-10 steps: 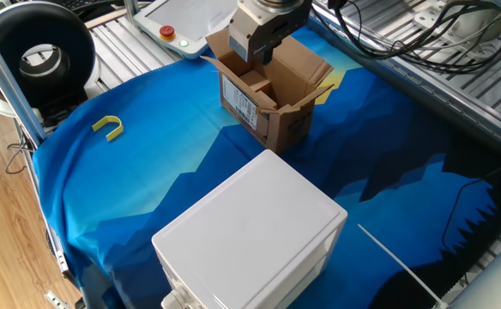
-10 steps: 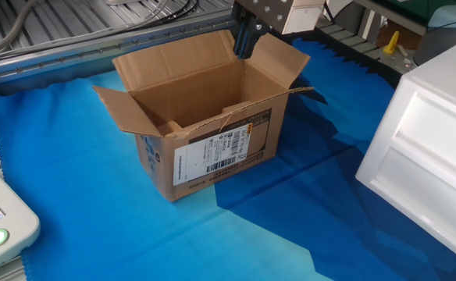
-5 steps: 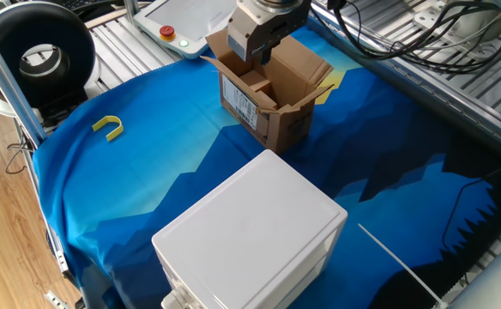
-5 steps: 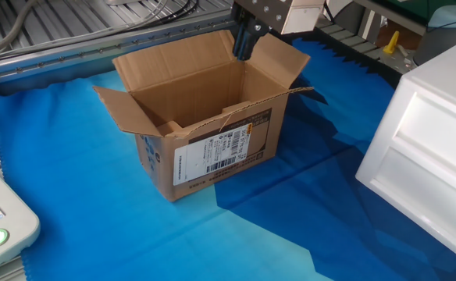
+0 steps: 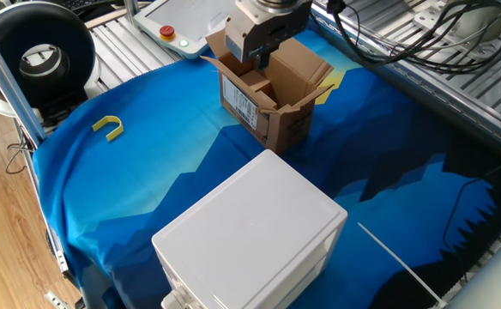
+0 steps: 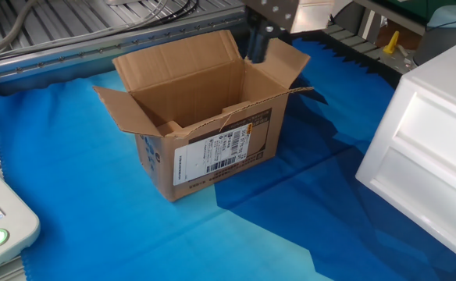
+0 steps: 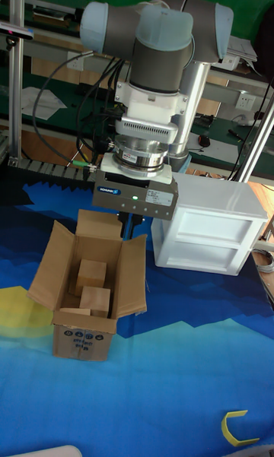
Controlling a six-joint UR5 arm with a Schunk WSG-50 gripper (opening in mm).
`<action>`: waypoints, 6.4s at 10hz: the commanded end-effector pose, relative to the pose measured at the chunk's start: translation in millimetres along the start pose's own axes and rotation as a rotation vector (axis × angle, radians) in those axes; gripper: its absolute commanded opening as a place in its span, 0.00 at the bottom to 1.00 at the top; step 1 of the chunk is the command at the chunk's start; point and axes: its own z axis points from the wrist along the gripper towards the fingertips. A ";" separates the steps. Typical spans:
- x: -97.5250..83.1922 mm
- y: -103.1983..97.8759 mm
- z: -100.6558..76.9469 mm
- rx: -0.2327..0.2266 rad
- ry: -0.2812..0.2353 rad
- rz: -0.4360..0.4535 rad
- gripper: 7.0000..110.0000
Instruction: Cover the box
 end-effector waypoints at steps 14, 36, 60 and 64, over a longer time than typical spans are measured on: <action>-124.1 -27.2 -12.6 -0.010 0.014 -0.070 0.00; -273.5 -4.9 -18.2 0.072 -0.284 -0.133 0.00; -188.8 -0.7 30.1 -0.007 -0.039 0.011 0.00; -224.5 -9.6 26.0 0.035 -0.182 -0.061 0.00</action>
